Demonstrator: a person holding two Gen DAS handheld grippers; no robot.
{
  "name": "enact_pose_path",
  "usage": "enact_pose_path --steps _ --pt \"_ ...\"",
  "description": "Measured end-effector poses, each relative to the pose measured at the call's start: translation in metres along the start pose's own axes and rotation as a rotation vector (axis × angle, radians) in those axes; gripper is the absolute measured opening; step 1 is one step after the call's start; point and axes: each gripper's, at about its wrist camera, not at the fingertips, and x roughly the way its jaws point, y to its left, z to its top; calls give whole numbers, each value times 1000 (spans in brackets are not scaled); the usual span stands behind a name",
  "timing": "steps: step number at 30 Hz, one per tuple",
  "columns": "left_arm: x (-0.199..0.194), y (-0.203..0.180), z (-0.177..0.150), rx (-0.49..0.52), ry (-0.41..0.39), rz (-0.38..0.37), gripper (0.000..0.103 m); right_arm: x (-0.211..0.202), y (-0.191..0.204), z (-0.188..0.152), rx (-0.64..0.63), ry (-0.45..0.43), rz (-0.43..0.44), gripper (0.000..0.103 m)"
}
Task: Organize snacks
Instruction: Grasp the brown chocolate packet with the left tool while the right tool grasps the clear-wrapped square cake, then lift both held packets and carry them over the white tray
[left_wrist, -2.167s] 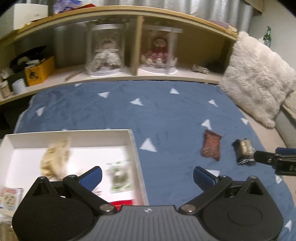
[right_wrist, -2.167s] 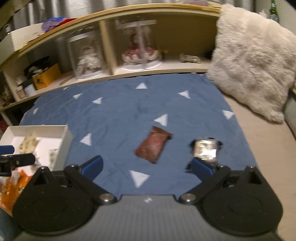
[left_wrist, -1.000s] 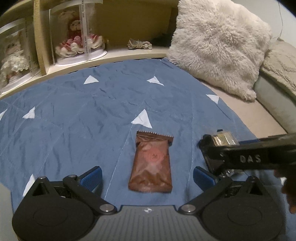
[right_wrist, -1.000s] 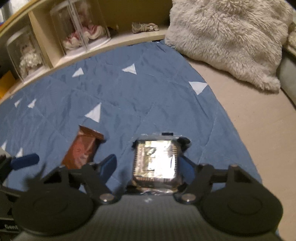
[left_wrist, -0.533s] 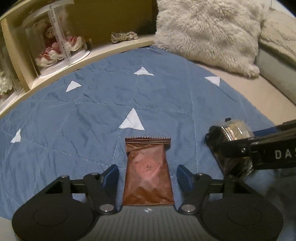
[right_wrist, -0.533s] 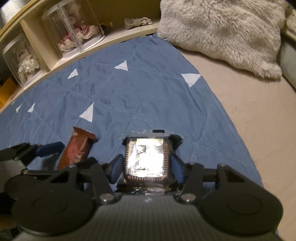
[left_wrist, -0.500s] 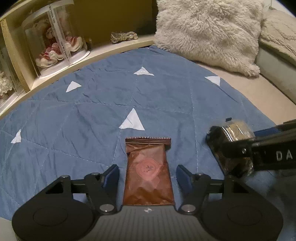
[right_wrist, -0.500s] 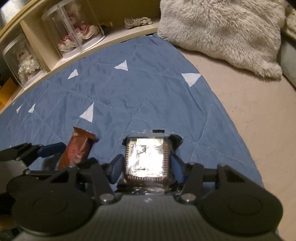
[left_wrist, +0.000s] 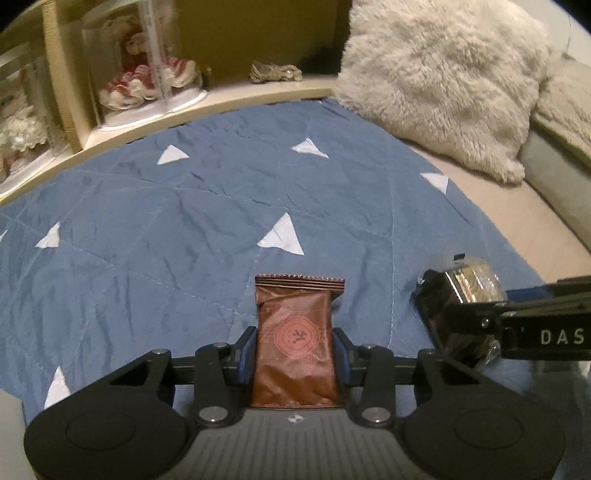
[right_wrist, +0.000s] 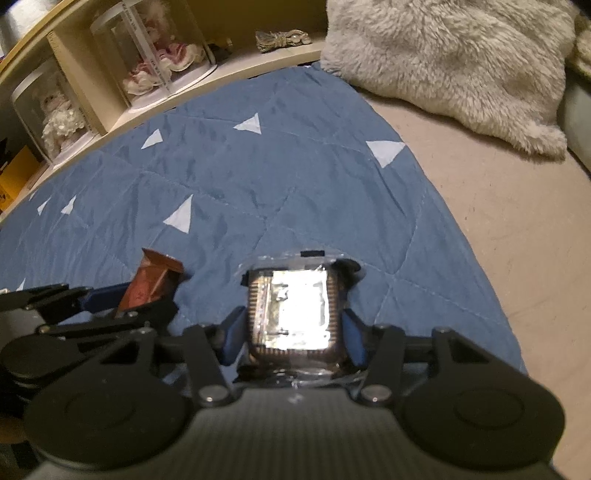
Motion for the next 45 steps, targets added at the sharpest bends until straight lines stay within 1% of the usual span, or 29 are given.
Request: enact_pose_path --steps 6,10,15,21,26,33,41,45 --pt "-33 8 -1 -34 -49 -7 44 -13 3 -3 0 -28 9 59" --pt "-61 14 -3 -53 -83 -6 44 -31 9 -8 6 -64 27 59" --pt "-98 26 -11 -80 -119 0 44 -59 28 -16 -5 -112 71 59" --pt "-138 42 -28 -104 -150 27 44 -87 58 -28 -33 -163 122 59" --pt "-168 59 -42 -122 -163 71 44 -108 84 -41 -77 -184 160 59" --pt "-214 91 -58 -168 -197 131 44 -125 122 -51 -114 -200 213 59" --pt "-252 133 -78 -202 -202 201 44 -127 170 -55 -158 -186 285 60" --pt "-267 163 -92 -256 -195 236 44 -125 195 -58 -191 -170 310 60"
